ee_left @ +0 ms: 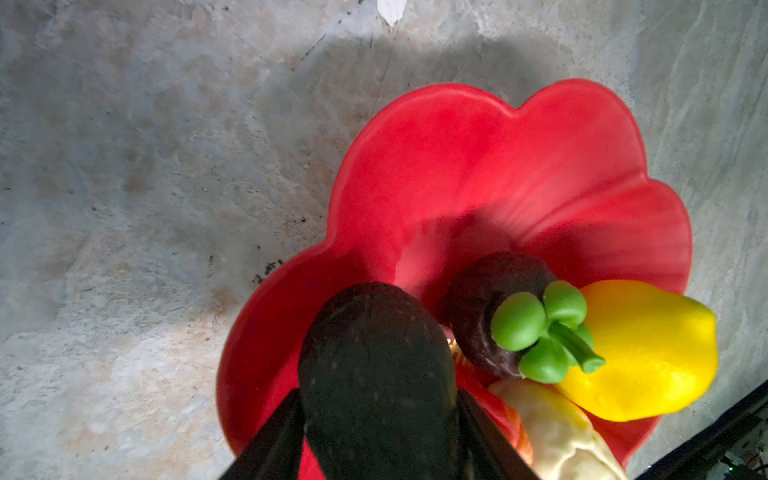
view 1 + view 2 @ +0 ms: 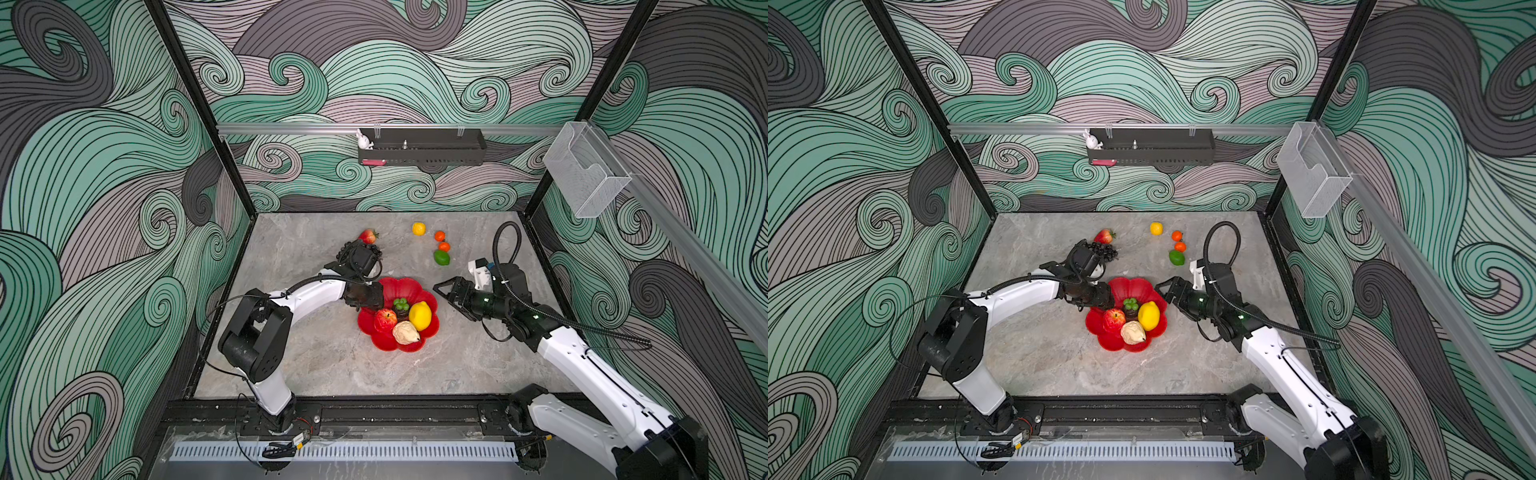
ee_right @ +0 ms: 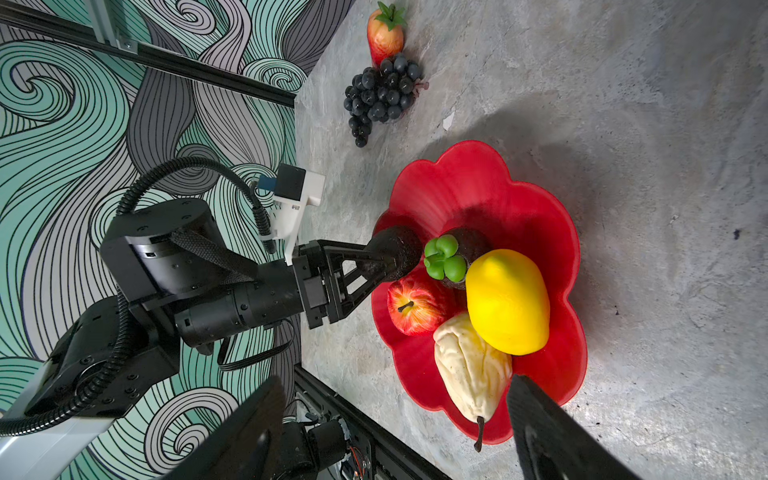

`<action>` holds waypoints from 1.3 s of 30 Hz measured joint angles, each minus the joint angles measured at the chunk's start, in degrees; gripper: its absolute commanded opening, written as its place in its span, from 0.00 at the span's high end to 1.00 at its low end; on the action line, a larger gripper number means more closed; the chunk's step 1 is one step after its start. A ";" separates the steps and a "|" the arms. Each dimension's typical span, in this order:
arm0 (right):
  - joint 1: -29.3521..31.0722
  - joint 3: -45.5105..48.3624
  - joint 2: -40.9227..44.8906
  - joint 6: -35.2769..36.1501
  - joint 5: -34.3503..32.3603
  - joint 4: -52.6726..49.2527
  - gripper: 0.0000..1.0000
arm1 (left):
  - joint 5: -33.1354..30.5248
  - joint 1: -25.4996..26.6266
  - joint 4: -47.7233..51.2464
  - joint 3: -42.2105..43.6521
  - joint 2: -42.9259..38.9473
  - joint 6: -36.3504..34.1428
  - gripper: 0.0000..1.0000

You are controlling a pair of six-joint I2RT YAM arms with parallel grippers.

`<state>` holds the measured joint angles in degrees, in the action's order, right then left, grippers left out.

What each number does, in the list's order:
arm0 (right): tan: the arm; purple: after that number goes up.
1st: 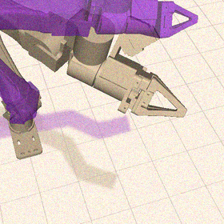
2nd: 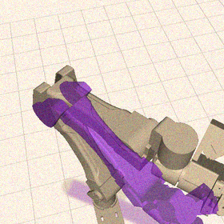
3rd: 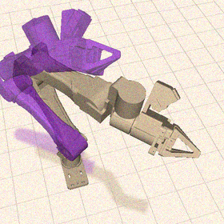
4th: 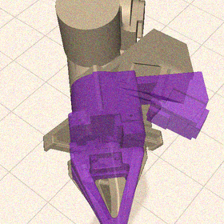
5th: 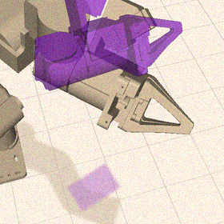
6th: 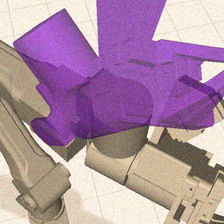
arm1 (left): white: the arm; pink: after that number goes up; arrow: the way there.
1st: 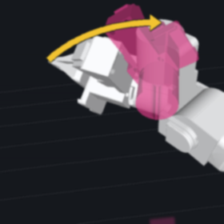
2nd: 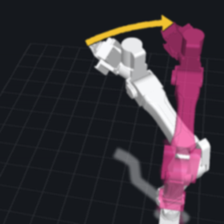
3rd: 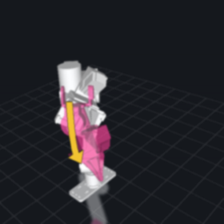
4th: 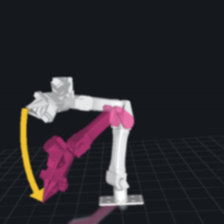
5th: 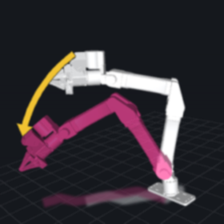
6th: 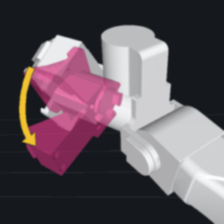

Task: Place and organize the fake fruits in the fruit bowl
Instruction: 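Lower the avocado into the bowl beside the plum with the left gripper, then open the left gripper and draw it back while the right gripper withdraws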

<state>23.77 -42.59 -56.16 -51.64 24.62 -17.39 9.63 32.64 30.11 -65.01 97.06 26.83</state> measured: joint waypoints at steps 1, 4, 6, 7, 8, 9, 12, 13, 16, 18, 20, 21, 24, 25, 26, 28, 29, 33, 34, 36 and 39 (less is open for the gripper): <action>0.00 0.00 0.00 0.00 0.00 0.00 0.15 | 0.11 0.00 0.02 -0.11 0.11 0.00 0.39; 0.00 0.00 0.00 0.00 0.00 -0.02 0.15 | 0.44 0.00 0.11 -0.90 0.79 0.00 0.38; 0.00 0.00 0.00 0.00 0.00 0.00 0.15 | 0.79 -0.02 0.13 -1.20 1.29 0.00 0.38; 0.00 0.00 0.00 0.00 0.00 -0.02 0.15 | 0.92 -0.02 0.13 -1.27 1.40 0.00 0.39; 0.00 0.00 0.00 0.00 0.00 0.00 0.16 | 1.03 -0.02 0.13 -1.29 1.46 0.00 0.39; 0.00 0.00 0.00 0.00 0.00 0.00 0.15 | 1.11 -0.02 0.17 -1.29 1.49 0.00 0.40; 0.00 0.00 0.00 0.00 0.00 0.00 0.15 | 1.18 -0.02 0.17 -1.29 1.49 0.00 0.39; 0.00 0.00 0.00 0.00 0.00 0.00 0.15 | 1.20 -0.02 0.17 -1.29 1.49 0.00 0.39; 0.00 0.00 0.00 0.02 0.00 0.00 0.15 | 1.18 -0.28 0.17 -1.29 1.46 0.20 0.41; 0.00 0.00 0.00 0.02 0.00 0.00 0.15 | 1.14 -0.57 0.17 -1.29 1.40 0.70 0.42; 0.00 0.00 0.00 0.02 0.00 0.00 0.15 | 1.09 -0.98 0.15 -1.29 1.29 0.98 0.42; 0.00 0.00 0.00 0.02 0.00 0.00 0.15 | 1.09 -1.18 0.15 -1.29 1.27 1.11 0.42; 0.00 0.00 0.00 0.02 0.00 0.00 0.15 | 1.05 -1.53 0.13 -1.27 1.16 1.38 0.43; 0.00 0.00 0.00 0.02 0.00 0.00 0.15 | 1.05 -1.73 0.13 -1.27 1.09 1.49 0.44; 0.00 0.00 0.00 0.02 0.00 -0.02 0.15 | 1.05 -1.84 0.13 -1.27 1.03 1.60 0.45; 0.00 0.00 0.00 0.02 0.00 0.00 0.15 | 1.07 -2.03 0.09 -1.25 0.96 1.79 0.46; 0.00 0.00 0.00 0.02 0.00 -0.02 0.15 | 1.09 -2.12 0.07 -1.22 0.96 1.88 0.46; 0.00 0.00 0.00 0.02 0.00 0.00 0.15 | 1.42 -2.14 -0.13 -1.18 0.96 1.95 0.46; 0.00 0.00 0.00 0.02 0.00 0.00 0.16 | 1.57 -2.14 -0.15 -1.18 0.96 1.95 0.46; 0.00 0.00 0.00 0.04 0.00 -0.02 0.15 | 1.77 -2.14 -0.17 -1.18 0.96 1.95 0.44; 0.00 0.00 0.00 0.22 -0.02 -0.09 0.15 | 1.73 -2.16 -0.15 -1.18 0.94 1.92 0.40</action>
<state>23.77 -42.59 -56.16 -51.42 24.60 -17.47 11.35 30.48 29.95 -66.19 98.00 28.75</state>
